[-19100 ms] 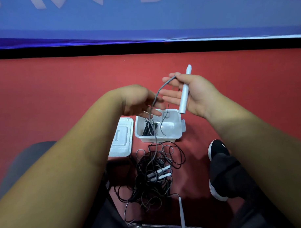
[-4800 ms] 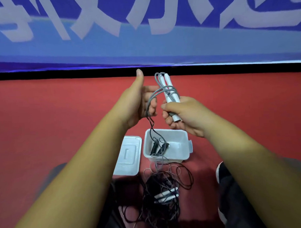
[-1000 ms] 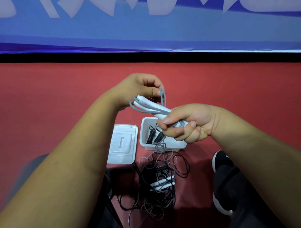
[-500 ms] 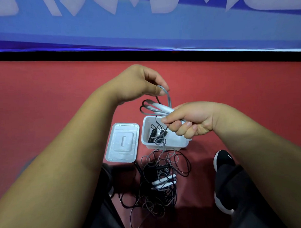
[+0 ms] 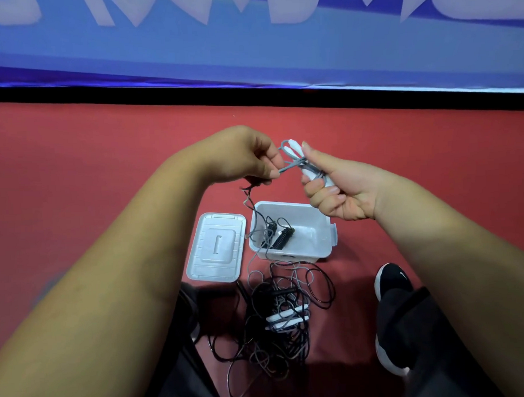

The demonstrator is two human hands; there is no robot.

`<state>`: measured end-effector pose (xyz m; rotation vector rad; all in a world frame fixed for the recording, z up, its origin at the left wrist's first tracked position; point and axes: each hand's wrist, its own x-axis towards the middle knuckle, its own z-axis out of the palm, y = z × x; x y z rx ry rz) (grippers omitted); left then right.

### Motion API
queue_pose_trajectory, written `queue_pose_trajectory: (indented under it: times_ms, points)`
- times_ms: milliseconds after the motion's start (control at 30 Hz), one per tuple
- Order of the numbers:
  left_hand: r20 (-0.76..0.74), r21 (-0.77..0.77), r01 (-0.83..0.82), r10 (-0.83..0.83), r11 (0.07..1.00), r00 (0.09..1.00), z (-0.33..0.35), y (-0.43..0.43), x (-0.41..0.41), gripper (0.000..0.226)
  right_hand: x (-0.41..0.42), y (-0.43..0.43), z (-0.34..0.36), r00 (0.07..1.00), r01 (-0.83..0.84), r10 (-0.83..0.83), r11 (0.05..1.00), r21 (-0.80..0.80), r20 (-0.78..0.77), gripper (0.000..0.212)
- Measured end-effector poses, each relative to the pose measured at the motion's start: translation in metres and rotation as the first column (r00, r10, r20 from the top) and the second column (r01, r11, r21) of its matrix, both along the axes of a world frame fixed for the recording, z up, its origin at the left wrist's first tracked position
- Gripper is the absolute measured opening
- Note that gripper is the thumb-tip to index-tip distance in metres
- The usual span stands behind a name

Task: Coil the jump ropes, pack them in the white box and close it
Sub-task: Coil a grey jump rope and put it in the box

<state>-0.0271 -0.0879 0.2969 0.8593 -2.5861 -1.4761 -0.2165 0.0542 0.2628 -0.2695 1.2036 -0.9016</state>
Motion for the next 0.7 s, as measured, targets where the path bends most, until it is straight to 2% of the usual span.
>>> queue_pose_trajectory:
  times_ms: [100, 267, 433, 567, 700]
  points:
    - [0.076, 0.127, -0.031, 0.022, 0.991, 0.997, -0.009, 0.004, -0.003, 0.018, 0.002, -0.001, 0.0, 0.997, 0.073, -0.073, 0.997, -0.026, 0.012, 0.065]
    - [0.198, 0.315, -0.04, -0.025, 0.948, 0.98, -0.017, 0.015, -0.009, 0.019, 0.006, -0.002, -0.001, 0.993, 0.117, -0.117, 0.992, -0.041, -0.012, 0.051]
    - [0.205, 0.334, -0.096, 0.027, 0.938, 0.978, -0.018, 0.013, -0.013, 0.016, 0.004, -0.003, -0.001, 0.984, 0.181, -0.18, 0.981, -0.074, 0.017, 0.029]
    - [0.183, 0.349, -0.068, 0.004, 0.935, 0.983, -0.014, 0.017, -0.014, 0.011, -0.001, -0.003, 0.002, 0.97, 0.238, -0.232, 0.964, -0.121, 0.068, 0.017]
    - [0.151, 0.263, -0.04, -0.001, 0.964, 0.989, -0.014, 0.014, -0.012, 0.013, -0.003, -0.003, 0.002, 0.958, 0.281, -0.269, 0.948, -0.148, 0.098, 0.01]
